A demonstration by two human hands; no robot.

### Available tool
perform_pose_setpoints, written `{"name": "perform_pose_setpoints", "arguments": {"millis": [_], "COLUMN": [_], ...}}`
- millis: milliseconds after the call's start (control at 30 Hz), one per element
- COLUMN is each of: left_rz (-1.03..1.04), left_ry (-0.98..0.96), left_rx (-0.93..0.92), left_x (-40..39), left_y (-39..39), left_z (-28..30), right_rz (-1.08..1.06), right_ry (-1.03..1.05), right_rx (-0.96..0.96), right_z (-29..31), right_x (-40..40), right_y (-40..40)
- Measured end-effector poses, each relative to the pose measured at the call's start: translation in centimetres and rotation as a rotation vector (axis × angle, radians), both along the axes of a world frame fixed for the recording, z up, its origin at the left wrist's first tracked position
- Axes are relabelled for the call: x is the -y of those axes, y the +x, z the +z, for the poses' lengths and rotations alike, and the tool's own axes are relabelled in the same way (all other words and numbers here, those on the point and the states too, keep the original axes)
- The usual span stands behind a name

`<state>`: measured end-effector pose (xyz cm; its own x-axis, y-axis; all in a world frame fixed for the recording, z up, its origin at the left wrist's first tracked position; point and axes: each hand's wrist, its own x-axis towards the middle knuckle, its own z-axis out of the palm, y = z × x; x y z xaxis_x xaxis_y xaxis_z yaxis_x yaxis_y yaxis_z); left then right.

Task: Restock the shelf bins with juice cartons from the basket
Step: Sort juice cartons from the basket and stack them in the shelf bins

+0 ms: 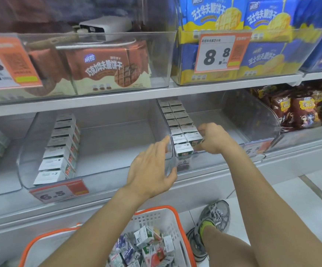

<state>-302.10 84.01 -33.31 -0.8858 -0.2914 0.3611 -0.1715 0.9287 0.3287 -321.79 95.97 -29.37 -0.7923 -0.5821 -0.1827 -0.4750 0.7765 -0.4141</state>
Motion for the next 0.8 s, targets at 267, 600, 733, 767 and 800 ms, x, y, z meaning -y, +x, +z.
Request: {"name": "perform_pose_setpoints", "arguments": {"millis": [267,600,733,767,800], "left_rz": [0.028,0.489,0.653,0.685,0.711], "left_ry": [0.284,0.759,0.899,0.910,0.916], "left_rx": [-0.361,0.620,0.633,0.628,0.620], "left_x": [-0.9,0.4,-1.0,-1.2,-1.3], "left_y": [10.4,26.7,29.5,29.5,29.2], "left_z": [-4.9,-25.2,-29.2,-29.4,-29.2], "right_rz": [0.301,0.499,0.401,0.423,0.468], "right_ry": [-0.626,0.126,0.307,0.349,0.400], "right_rx": [-0.467,0.332,0.435,0.441,0.431], "right_z": [3.0,-19.6,-24.9,-26.0,-27.0], "right_x": [-1.0,0.4,0.6,0.7,0.9], "right_y": [10.5,21.2,22.7,23.1,23.6]}}
